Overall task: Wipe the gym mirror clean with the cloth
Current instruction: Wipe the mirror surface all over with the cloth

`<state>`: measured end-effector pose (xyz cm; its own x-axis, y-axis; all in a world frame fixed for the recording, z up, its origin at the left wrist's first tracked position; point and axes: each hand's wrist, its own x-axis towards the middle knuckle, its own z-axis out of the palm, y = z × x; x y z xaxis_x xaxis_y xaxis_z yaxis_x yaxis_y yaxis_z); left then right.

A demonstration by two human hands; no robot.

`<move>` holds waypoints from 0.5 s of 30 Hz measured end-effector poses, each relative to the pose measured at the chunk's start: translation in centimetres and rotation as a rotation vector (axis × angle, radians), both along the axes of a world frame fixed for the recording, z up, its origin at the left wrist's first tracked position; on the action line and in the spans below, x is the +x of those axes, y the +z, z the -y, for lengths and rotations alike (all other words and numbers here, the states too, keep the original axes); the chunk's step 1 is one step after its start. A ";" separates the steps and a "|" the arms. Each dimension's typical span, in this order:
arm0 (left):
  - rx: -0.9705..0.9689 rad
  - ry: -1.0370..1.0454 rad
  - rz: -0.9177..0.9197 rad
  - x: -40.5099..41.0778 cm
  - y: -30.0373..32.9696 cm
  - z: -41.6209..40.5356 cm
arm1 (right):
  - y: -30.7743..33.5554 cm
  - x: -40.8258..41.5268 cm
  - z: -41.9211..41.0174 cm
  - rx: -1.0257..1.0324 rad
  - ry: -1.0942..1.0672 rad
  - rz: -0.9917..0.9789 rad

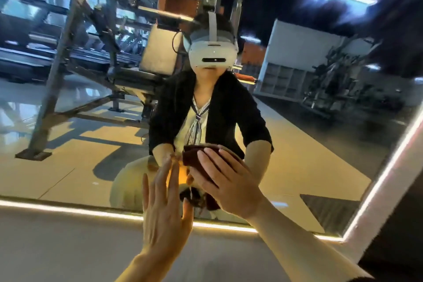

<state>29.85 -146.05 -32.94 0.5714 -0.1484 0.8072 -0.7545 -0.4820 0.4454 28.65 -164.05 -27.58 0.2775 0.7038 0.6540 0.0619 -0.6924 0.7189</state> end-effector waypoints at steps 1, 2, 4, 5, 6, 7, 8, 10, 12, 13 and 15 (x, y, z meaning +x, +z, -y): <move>0.017 -0.015 0.026 -0.4 0.3 1.1 | -0.6 -1.0 1.8 0.002 -0.020 0.004; 0.036 -0.028 0.051 -0.8 0.4 2.2 | -1.2 -2.1 3.6 -0.004 -0.048 0.002; 0.059 -0.041 0.102 -1.5 0.7 4.0 | -2.0 -4.0 6.7 -0.032 -0.089 -0.003; 0.066 -0.045 0.127 -1.7 0.9 4.8 | -2.0 -4.7 7.8 -0.059 -0.104 -0.008; 0.074 -0.048 0.154 -1.8 1.1 5.4 | -1.6 -5.1 8.5 -0.091 -0.115 -0.024; 0.077 -0.053 0.187 -1.8 1.5 5.8 | -0.8 -5.2 8.9 -0.128 -0.122 -0.041; 0.069 -0.056 0.224 -1.6 2.0 6.2 | 0.6 -5.1 9.0 -0.155 -0.121 -0.045; 0.032 -0.063 0.288 -1.2 3.7 6.7 | 4.6 -4.4 8.2 -0.128 -0.074 -0.005; -0.013 -0.070 0.349 -0.7 5.7 7.0 | 9.7 -3.7 7.0 -0.018 0.006 0.057; -0.033 -0.070 0.381 -0.4 6.8 7.1 | 12.3 -3.4 6.4 0.054 0.027 0.092; -0.051 -0.058 0.426 0.1 8.6 7.5 | 17.3 -2.9 5.5 0.234 0.010 0.194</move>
